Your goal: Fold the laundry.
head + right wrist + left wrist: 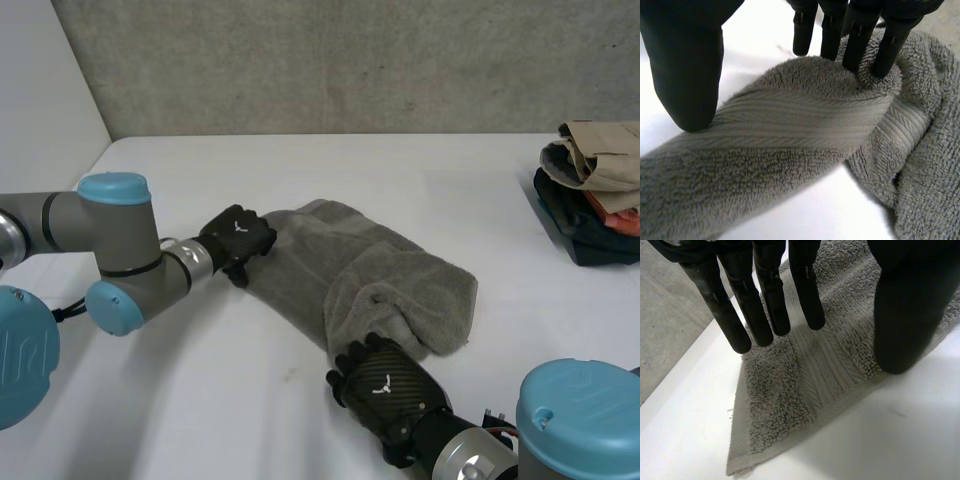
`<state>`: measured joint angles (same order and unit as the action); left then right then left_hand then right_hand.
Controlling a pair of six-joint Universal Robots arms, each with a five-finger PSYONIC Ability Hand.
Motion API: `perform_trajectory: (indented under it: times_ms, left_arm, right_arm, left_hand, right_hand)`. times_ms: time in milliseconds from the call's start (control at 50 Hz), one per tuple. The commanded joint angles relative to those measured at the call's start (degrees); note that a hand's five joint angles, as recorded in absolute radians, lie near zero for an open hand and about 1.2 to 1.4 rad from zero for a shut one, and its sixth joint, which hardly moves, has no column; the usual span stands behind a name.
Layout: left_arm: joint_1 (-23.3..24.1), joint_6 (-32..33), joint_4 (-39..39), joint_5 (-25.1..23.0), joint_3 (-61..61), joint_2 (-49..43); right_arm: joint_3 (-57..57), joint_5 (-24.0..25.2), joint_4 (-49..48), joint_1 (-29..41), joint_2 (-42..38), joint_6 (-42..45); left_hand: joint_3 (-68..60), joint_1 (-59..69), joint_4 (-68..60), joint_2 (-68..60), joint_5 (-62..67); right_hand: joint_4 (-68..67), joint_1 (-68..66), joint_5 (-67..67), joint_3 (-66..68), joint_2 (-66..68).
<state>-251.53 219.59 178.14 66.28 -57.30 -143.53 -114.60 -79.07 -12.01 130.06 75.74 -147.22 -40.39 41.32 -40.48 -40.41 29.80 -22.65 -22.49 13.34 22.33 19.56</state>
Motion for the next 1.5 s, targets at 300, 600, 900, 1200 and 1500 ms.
perform_trajectory:
  times_ms: [300,600,900,1200,1500]
  left_arm:
    - [1.04,-0.04,6.08,0.16,1.22,-1.93]
    - [2.19,-1.79,5.03,3.06,-3.34,6.14]
    - [1.66,-2.50,5.02,2.36,-20.75,15.65]
    - [2.36,-3.11,5.81,3.15,-11.97,8.27]
    - [3.24,-3.03,5.99,6.31,-7.92,4.76]
  right_arm:
    - [-0.18,-3.73,-4.95,-0.60,-2.08,1.76]
    - [6.40,-11.46,-7.86,-8.40,1.50,6.25]
    - [14.32,-11.20,-4.16,-20.20,-2.70,4.32]
    - [14.32,-11.28,-5.13,-20.20,-5.51,3.70]
    - [14.23,-11.11,-5.13,-20.38,-5.51,3.70]
  left_hand:
    - [-39.61,38.68,-39.52,-39.59,40.20]
    - [-39.61,38.68,-39.52,-39.59,40.20]
    - [3.43,-4.36,3.52,3.45,-2.84]
    - [1.92,-2.85,2.01,1.94,-1.33]
    - [0.91,-1.84,1.00,0.92,-0.32]
  right_hand:
    - [-7.44,-7.60,6.75,7.76,10.53]
    - [-57.35,-57.51,56.66,57.67,60.44]
    - [-57.35,-57.51,56.66,57.67,60.44]
    - [-57.35,-57.51,56.66,57.67,60.44]
    - [-57.35,-57.51,56.66,57.67,60.44]
